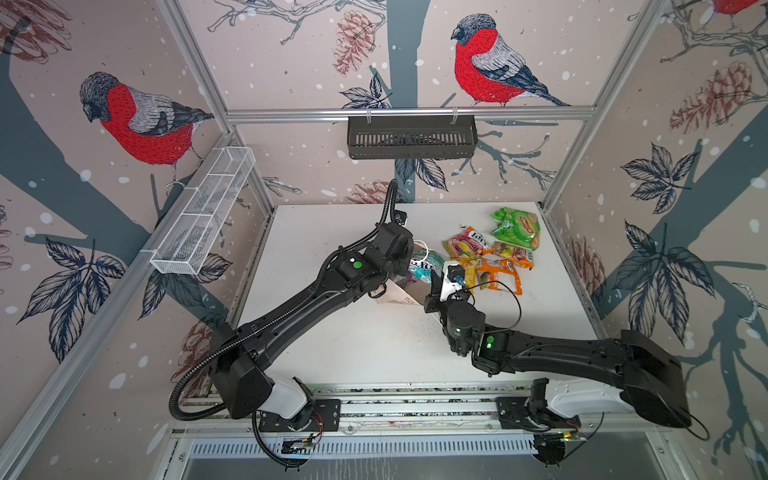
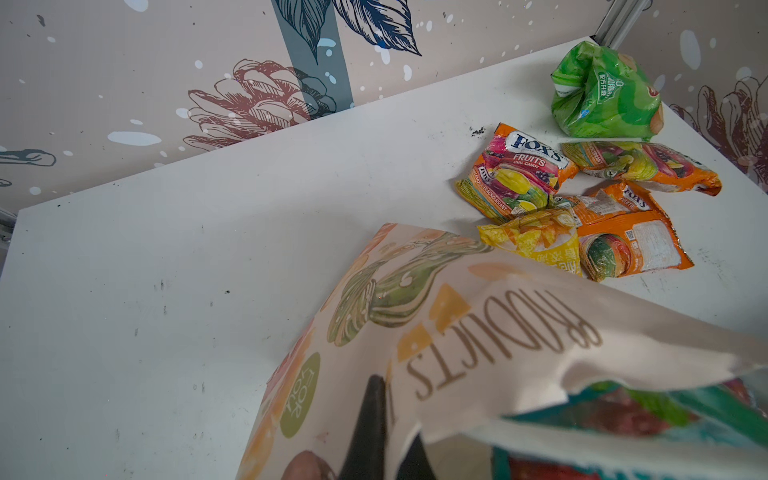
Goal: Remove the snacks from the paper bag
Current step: 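Pull the teal packet out with the right gripper while the left holds the bag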
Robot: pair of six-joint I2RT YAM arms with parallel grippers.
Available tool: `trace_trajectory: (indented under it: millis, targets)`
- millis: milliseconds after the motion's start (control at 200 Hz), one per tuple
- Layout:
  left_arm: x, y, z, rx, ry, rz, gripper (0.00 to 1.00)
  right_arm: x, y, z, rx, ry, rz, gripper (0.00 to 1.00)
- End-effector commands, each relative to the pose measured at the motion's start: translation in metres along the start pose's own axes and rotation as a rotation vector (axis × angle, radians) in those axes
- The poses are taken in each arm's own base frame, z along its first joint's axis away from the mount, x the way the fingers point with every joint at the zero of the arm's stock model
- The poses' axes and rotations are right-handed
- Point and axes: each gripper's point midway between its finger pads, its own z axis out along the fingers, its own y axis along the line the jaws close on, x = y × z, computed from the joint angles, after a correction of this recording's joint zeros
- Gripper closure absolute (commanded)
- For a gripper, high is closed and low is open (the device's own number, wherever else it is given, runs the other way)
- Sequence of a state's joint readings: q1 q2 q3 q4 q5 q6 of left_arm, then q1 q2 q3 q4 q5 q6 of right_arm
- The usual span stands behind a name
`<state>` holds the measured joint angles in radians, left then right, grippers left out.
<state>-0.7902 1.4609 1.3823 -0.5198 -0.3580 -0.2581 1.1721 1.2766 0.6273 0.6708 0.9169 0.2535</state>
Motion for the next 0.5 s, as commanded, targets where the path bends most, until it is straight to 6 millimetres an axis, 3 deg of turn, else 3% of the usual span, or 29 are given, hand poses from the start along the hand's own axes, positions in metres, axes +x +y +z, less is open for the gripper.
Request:
trace_trajectory:
  millis: [0, 260, 495]
  targets:
    - [0.011, 0.011, -0.001, -0.03, 0.052, 0.015, 1.0, -0.025, -0.006, -0.003, 0.035, -0.097, 0.065, 1.0]
    - [0.013, 0.021, 0.003, -0.028, 0.072, -0.006, 1.0, -0.037, -0.01, -0.015, 0.036, -0.186, 0.086, 1.0]
    - [0.012, 0.024, 0.007, -0.023, 0.095, -0.01, 1.0, -0.042, 0.0, -0.016, 0.013, -0.227, 0.074, 1.0]
